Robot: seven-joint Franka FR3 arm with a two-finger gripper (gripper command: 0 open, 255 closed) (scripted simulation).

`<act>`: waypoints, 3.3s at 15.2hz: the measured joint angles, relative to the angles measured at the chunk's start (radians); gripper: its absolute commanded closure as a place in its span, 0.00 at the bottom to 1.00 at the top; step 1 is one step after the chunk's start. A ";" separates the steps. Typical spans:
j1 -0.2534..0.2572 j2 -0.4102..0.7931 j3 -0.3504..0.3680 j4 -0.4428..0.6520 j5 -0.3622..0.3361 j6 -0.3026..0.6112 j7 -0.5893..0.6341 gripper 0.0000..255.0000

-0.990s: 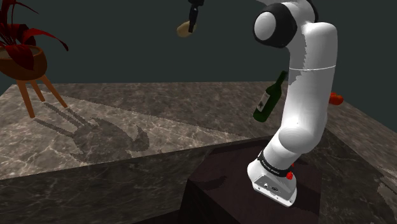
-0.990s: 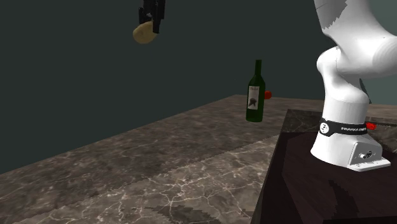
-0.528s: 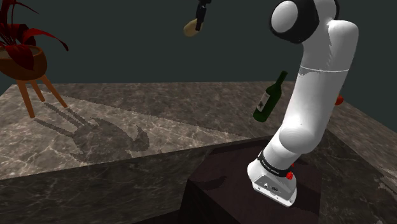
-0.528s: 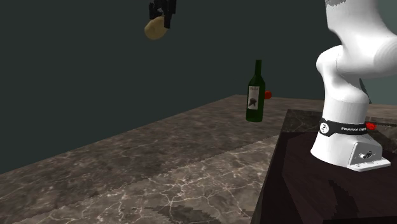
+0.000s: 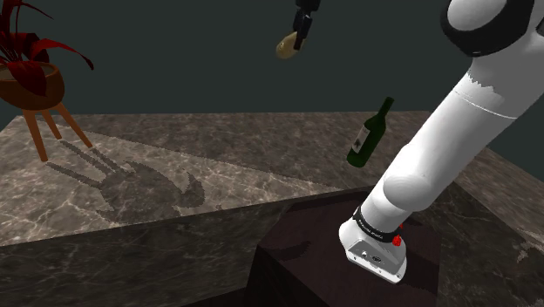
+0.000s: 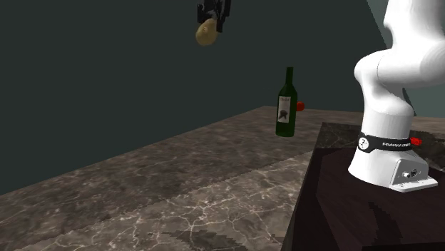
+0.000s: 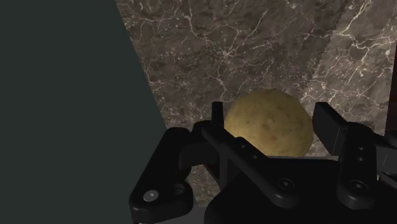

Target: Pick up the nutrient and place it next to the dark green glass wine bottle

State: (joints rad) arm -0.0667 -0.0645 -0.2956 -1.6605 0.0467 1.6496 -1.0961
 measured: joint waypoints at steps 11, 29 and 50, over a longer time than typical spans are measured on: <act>-0.057 -0.419 -0.006 -0.396 -0.118 -0.008 -0.028 1.00; -0.203 -0.886 -0.068 -0.722 -0.269 -0.140 -0.149 1.00; -0.247 -0.949 -0.143 -1.026 -0.345 0.101 -0.151 1.00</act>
State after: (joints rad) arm -0.3135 -1.0130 -0.4383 -2.6870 -0.2988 1.7506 -1.2468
